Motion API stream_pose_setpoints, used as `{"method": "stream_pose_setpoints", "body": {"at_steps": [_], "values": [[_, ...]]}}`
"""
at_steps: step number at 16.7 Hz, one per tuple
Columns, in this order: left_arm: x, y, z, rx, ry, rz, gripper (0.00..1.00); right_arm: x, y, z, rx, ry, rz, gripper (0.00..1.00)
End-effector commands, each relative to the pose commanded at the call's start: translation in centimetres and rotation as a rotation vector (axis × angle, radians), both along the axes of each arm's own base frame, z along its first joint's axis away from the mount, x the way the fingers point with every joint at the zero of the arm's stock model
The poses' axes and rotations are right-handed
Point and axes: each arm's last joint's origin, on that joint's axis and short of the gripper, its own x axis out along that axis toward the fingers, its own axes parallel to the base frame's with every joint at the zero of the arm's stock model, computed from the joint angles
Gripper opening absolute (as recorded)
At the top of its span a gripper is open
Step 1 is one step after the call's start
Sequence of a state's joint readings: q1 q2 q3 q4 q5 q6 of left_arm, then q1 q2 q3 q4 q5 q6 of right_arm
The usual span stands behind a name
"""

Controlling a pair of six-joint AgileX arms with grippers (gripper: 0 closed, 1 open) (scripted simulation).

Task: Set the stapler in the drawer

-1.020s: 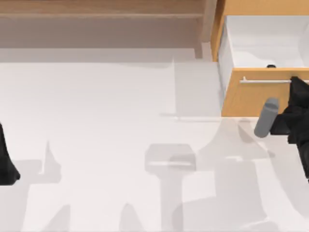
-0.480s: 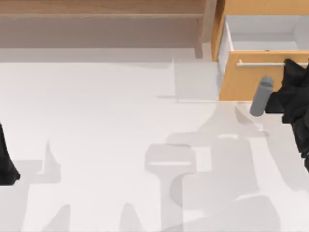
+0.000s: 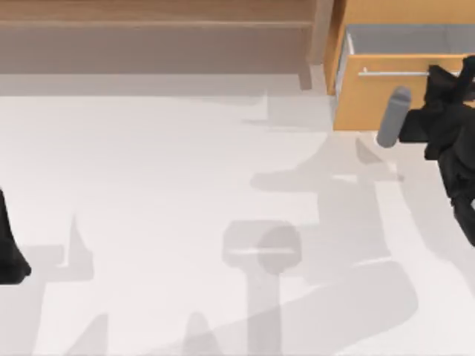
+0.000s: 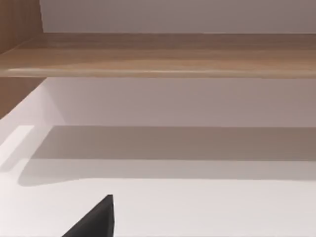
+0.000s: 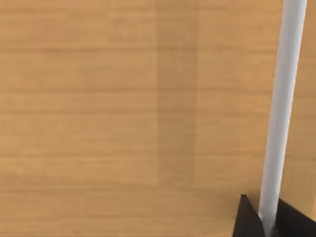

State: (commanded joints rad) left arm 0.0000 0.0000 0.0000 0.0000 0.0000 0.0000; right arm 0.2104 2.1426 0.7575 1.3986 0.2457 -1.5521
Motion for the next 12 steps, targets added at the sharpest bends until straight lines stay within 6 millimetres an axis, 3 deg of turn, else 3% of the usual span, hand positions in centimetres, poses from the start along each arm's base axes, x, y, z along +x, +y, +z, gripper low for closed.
{"method": "stream_pose_setpoints", "body": {"at_steps": [3, 8, 12], "values": [[0.0, 0.0, 0.0, 0.0, 0.0, 0.0, 1.0, 1.4, -0.2, -0.4, -0.005, 0.023, 0.002, 0.0], [0.0, 0.0, 0.0, 0.0, 0.0, 0.0, 1.0, 1.7, -0.1, -0.7, -0.007, 0.036, 0.008, 0.0], [0.0, 0.0, 0.0, 0.0, 0.0, 0.0, 1.0, 4.9, 0.0, -0.3, -0.001, 0.015, 0.004, 0.0]]}}
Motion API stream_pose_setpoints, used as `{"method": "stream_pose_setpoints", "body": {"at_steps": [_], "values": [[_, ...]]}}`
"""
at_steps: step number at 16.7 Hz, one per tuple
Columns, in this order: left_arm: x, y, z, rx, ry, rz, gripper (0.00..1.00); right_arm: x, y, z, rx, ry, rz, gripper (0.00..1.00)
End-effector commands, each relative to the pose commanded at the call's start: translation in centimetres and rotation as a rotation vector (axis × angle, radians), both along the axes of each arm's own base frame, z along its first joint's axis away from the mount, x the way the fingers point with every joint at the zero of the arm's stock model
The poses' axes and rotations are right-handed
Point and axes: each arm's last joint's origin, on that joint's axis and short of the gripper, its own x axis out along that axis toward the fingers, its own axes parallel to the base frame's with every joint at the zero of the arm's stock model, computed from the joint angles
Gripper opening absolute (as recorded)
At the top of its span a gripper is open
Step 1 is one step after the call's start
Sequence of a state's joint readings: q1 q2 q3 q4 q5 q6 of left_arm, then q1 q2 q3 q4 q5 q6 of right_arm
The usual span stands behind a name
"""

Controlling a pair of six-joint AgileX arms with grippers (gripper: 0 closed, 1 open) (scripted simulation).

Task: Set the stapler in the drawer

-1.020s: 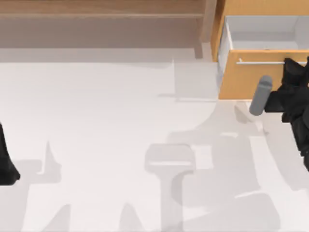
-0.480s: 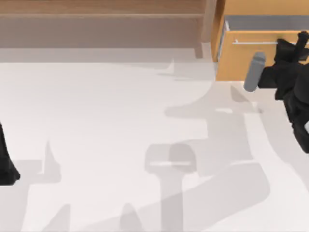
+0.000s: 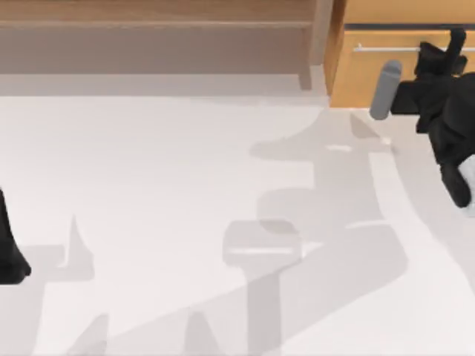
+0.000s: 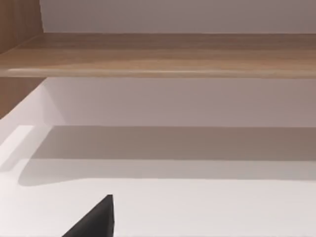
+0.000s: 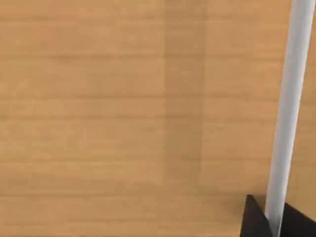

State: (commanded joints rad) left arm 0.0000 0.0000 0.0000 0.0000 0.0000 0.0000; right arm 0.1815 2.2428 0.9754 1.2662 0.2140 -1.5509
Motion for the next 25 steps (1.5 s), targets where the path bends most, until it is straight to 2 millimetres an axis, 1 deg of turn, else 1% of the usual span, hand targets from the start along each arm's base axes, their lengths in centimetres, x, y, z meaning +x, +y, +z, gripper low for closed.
{"method": "stream_pose_setpoints", "body": {"at_steps": [1, 3, 5, 8, 21, 22, 25], "values": [[0.0, 0.0, 0.0, 0.0, 0.0, 0.0, 1.0, 1.0, 0.0, 0.4, 0.004, -0.014, -0.003, 0.0], [0.0, 0.0, 0.0, 0.0, 0.0, 0.0, 1.0, 2.3, 0.0, 0.3, 0.002, -0.004, -0.002, 0.0], [0.0, 0.0, 0.0, 0.0, 0.0, 0.0, 1.0, 2.7, -0.1, -0.2, -0.001, 0.012, 0.001, 0.0], [0.0, 0.0, 0.0, 0.0, 0.0, 0.0, 1.0, 2.7, -0.1, -0.2, -0.001, 0.012, 0.001, 0.0], [0.0, 0.0, 0.0, 0.0, 0.0, 0.0, 1.0, 2.7, -0.1, -0.2, -0.001, 0.012, 0.001, 0.98], [0.0, 0.0, 0.0, 0.0, 0.0, 0.0, 1.0, 2.7, -0.1, -0.2, -0.001, 0.012, 0.001, 1.0], [0.0, 0.0, 0.0, 0.0, 0.0, 0.0, 1.0, 2.7, -0.1, -0.2, -0.001, 0.012, 0.001, 1.0]]}}
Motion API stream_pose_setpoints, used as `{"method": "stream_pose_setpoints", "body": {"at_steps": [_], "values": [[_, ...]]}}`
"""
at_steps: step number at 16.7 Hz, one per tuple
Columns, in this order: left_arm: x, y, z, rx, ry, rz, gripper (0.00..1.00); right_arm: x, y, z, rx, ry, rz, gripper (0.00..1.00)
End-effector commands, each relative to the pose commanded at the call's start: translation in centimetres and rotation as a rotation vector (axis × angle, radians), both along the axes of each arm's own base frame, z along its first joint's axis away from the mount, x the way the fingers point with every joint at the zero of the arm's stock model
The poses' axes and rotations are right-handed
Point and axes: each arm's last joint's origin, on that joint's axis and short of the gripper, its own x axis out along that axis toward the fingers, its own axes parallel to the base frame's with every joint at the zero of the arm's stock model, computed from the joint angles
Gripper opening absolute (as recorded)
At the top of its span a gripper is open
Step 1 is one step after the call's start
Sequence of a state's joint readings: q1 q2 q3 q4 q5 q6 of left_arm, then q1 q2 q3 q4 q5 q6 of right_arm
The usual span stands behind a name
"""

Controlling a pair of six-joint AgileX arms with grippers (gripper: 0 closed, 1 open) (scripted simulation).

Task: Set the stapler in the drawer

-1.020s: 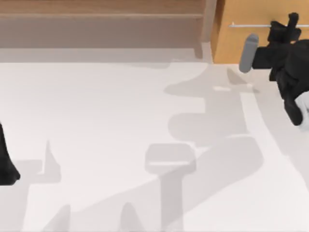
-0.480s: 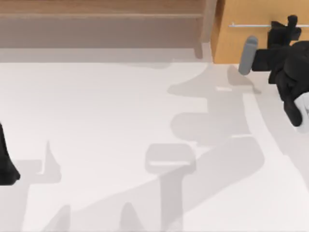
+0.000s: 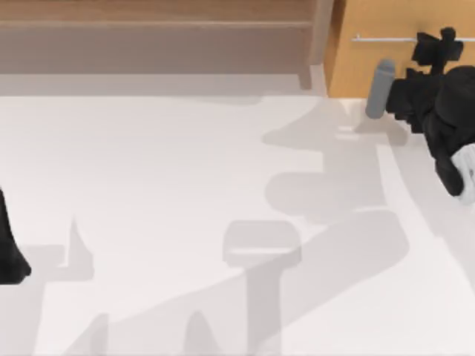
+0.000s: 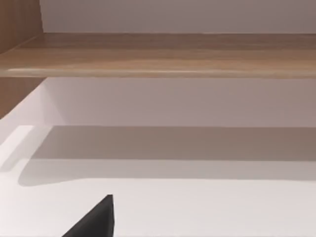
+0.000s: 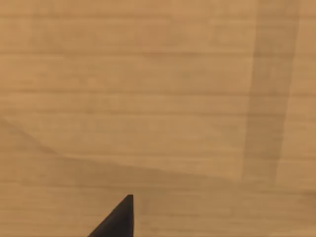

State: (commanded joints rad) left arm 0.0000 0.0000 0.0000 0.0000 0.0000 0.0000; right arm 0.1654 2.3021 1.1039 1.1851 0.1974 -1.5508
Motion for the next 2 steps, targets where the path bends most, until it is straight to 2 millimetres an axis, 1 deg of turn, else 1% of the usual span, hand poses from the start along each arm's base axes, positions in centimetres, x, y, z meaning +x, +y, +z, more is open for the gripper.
{"method": "stream_pose_setpoints", "body": {"at_steps": [2], "values": [[0.0, 0.0, 0.0, 0.0, 0.0, 0.0, 1.0, 0.0, 0.0, 0.0, 0.0, 0.0, 0.0, 1.0]]}}
